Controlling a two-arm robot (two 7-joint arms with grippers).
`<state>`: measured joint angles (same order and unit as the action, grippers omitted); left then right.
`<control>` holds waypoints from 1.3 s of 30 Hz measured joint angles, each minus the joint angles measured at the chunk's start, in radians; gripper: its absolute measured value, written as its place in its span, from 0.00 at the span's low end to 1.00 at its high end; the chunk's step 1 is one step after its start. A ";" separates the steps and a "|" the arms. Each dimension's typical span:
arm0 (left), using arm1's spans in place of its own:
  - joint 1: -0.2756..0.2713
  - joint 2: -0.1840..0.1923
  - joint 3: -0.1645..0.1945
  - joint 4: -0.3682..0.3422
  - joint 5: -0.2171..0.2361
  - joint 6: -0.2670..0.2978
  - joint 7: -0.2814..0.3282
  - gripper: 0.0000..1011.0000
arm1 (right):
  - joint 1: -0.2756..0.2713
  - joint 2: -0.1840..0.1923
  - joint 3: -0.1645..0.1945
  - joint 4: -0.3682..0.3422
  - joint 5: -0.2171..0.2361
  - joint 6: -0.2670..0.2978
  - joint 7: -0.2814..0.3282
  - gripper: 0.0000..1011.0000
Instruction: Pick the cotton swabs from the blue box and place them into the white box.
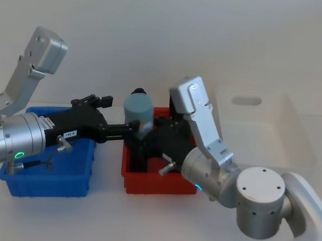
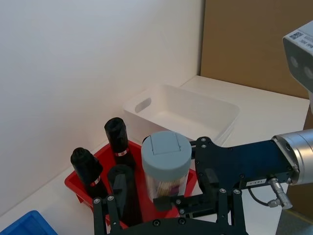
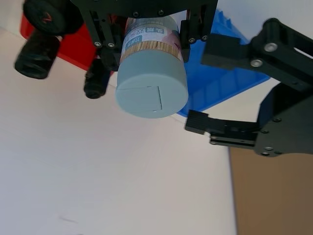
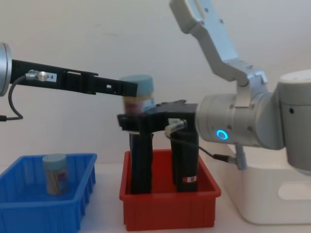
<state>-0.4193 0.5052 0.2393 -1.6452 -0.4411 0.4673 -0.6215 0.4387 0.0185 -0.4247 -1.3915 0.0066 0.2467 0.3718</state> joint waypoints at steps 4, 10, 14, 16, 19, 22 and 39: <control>0.000 0.000 0.000 0.000 0.000 0.000 0.000 0.99 | -0.035 0.021 0.008 -0.053 0.016 0.017 -0.061 0.63; 0.000 0.000 0.000 0.000 0.000 0.000 0.000 0.99 | -0.092 0.065 0.031 -0.134 0.047 0.030 -0.137 0.63; 0.000 0.000 0.000 0.000 0.000 0.000 0.000 0.99 | -0.123 0.093 0.050 -0.173 0.069 0.033 -0.182 0.63; 0.000 0.000 0.000 0.000 0.000 0.000 0.000 0.99 | -0.142 0.112 0.064 -0.195 0.084 0.033 -0.209 0.63; 0.000 0.000 0.000 0.000 0.000 0.000 0.000 0.99 | -0.161 0.135 0.082 -0.215 0.100 0.033 -0.239 0.63; 0.000 0.000 0.000 0.000 0.000 0.000 0.000 0.99 | -0.171 0.149 0.095 -0.224 0.112 0.032 -0.261 0.63; 0.000 0.000 0.000 0.000 0.000 0.000 0.000 0.99 | -0.127 0.193 0.170 -0.104 0.141 0.001 -0.327 0.63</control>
<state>-0.4193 0.5052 0.2393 -1.6452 -0.4409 0.4673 -0.6214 0.3117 0.2112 -0.2543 -1.4956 0.1478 0.2480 0.0444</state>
